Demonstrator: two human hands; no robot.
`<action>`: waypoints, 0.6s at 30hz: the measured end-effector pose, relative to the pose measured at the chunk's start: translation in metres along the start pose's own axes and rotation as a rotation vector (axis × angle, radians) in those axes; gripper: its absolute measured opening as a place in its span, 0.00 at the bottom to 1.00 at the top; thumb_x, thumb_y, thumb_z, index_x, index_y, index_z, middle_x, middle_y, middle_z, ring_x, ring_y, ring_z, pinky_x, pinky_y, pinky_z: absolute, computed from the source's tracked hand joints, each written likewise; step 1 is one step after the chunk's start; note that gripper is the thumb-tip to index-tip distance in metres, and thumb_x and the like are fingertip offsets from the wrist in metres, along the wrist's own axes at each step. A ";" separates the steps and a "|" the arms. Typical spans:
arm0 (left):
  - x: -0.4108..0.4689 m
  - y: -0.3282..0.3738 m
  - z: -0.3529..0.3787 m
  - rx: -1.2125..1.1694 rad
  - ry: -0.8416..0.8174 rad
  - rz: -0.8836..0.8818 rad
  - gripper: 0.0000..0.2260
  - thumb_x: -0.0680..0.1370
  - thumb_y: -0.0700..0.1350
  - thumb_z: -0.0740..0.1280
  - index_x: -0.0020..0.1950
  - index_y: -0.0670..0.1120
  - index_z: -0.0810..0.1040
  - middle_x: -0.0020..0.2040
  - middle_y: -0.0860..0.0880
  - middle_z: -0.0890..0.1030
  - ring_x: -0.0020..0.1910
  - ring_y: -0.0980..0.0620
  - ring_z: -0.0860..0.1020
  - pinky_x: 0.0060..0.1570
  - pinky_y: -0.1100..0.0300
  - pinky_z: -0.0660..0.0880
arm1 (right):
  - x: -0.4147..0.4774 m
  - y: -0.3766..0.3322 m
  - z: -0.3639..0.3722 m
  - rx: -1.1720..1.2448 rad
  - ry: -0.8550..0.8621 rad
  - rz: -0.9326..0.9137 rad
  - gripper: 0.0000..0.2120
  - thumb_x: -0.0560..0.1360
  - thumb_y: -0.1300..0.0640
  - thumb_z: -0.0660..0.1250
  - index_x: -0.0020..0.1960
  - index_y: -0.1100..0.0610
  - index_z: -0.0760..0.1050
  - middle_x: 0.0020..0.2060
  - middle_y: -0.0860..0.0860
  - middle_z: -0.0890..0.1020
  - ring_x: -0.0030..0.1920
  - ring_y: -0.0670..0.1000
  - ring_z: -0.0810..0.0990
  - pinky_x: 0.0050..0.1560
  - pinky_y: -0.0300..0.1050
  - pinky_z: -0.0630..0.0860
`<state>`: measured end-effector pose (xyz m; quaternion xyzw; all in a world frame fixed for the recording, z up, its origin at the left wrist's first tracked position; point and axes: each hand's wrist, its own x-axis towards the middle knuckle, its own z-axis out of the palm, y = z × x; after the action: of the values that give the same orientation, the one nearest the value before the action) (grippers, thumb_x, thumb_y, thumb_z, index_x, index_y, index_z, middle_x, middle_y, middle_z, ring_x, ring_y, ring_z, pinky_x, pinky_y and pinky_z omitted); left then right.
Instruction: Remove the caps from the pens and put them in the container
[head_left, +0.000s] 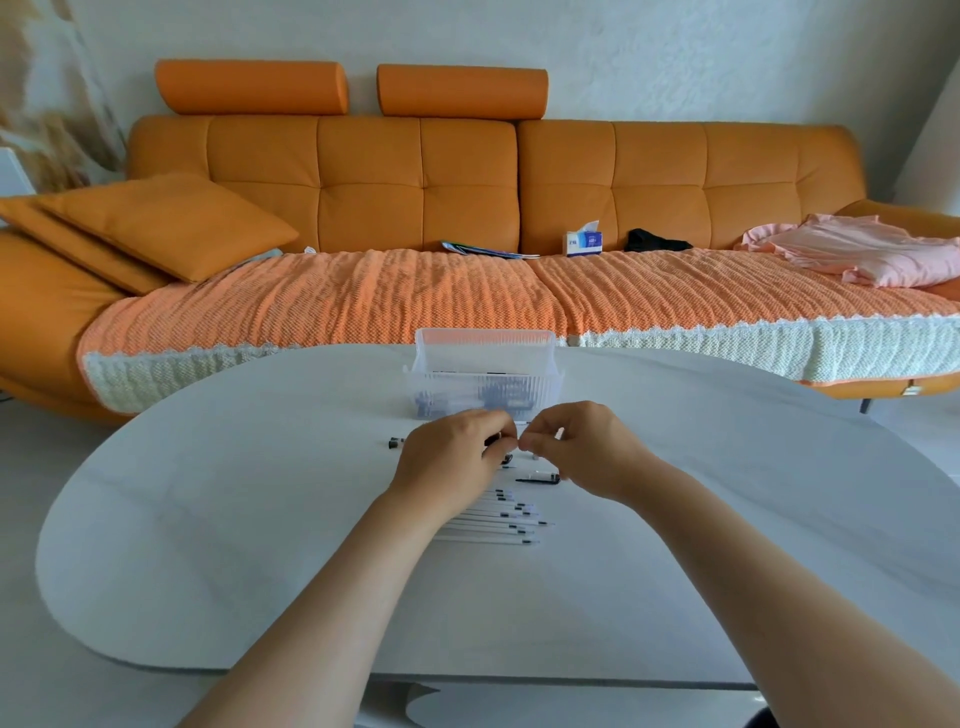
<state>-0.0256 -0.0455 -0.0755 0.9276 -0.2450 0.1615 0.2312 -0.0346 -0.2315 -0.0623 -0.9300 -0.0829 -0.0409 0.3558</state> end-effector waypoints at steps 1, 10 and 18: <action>0.000 0.000 0.001 -0.003 -0.013 -0.009 0.05 0.80 0.53 0.63 0.46 0.55 0.76 0.41 0.57 0.79 0.39 0.57 0.75 0.35 0.59 0.71 | 0.000 0.001 0.000 -0.014 0.015 -0.009 0.05 0.76 0.50 0.70 0.41 0.46 0.82 0.37 0.40 0.82 0.32 0.46 0.80 0.36 0.38 0.76; 0.000 -0.005 0.003 -0.020 -0.077 -0.157 0.06 0.80 0.54 0.60 0.47 0.56 0.75 0.41 0.57 0.81 0.40 0.56 0.77 0.41 0.58 0.74 | -0.001 0.013 -0.011 -0.231 0.015 0.025 0.02 0.73 0.50 0.73 0.42 0.43 0.82 0.41 0.39 0.82 0.42 0.41 0.78 0.42 0.38 0.76; -0.002 -0.008 0.005 0.060 -0.097 -0.130 0.07 0.80 0.54 0.61 0.52 0.56 0.78 0.46 0.58 0.81 0.42 0.57 0.73 0.38 0.59 0.66 | 0.004 0.025 -0.008 -0.299 -0.073 0.165 0.03 0.71 0.47 0.73 0.44 0.44 0.83 0.42 0.40 0.81 0.41 0.43 0.79 0.42 0.41 0.79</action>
<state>-0.0225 -0.0410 -0.0836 0.9548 -0.1903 0.1083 0.2011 -0.0259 -0.2548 -0.0720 -0.9771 -0.0121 0.0105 0.2122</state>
